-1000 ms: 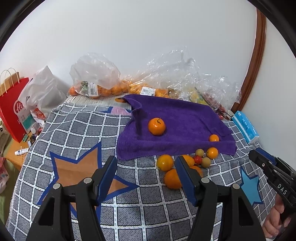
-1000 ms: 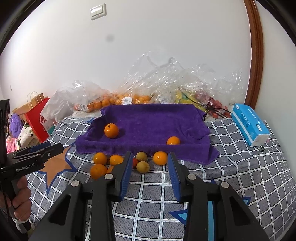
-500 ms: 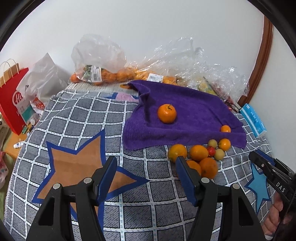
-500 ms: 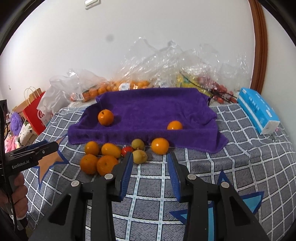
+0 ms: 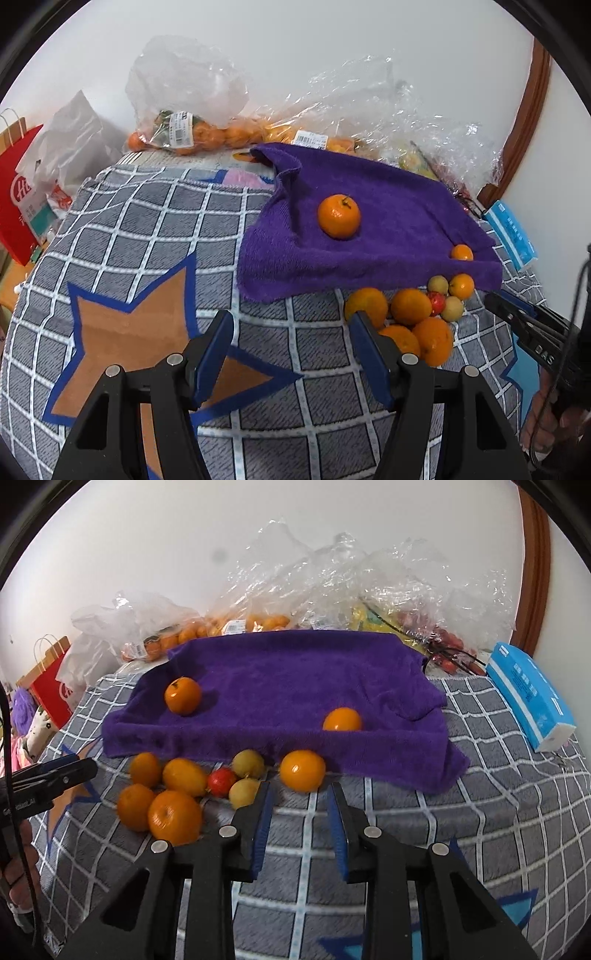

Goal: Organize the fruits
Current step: 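Grasp an orange with the right tool while the left tool grasps a large orange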

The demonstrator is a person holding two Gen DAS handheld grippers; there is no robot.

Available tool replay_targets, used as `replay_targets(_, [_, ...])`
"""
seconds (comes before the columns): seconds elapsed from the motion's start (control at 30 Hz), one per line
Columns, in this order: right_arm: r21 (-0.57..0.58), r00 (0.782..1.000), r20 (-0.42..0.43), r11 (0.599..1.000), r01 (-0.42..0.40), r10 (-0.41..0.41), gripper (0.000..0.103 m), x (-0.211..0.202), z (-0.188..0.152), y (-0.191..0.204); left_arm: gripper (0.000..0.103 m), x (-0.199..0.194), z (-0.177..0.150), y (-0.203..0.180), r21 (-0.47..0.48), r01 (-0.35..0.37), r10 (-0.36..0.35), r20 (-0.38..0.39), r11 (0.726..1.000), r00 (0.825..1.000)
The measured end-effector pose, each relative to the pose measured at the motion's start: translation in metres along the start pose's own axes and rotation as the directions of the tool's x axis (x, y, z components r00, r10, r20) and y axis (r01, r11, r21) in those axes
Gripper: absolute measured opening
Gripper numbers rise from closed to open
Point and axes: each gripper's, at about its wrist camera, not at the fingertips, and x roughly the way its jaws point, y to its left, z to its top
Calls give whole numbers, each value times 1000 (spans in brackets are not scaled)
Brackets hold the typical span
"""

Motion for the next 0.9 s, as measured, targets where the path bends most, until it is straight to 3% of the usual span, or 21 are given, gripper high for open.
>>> replay_targets(0.27, [21, 998, -51, 1000, -20, 21, 31, 29, 7, -6, 64, 6, -3, 9, -34, 65, -64, 27, 997, 998])
replay_targets(0.33, [21, 998, -54, 999, -27, 28, 37, 33, 8, -5, 64, 7, -4, 11, -40, 77, -76, 28, 996, 997])
replay_targets(0.47, [11, 998, -58, 1000, -29, 29, 41, 40, 8, -1, 64, 9, -4, 9, -29, 53, -52, 29, 998, 998])
replay_targets(0.6, [11, 998, -63, 1000, -22, 23, 38, 48, 10, 1, 64, 10, -6, 6, -8, 19, -19, 29, 1000, 999])
replay_targets(0.63, [15, 997, -69, 999, -33, 34, 32, 50, 11, 1, 64, 10, -6, 5, -3, 24, -24, 29, 1000, 999])
replay_targets(0.9, [39, 999, -19, 998, -42, 43, 32, 26, 6, -8, 64, 3, -7, -4, 48, 91, -93, 50, 995, 994])
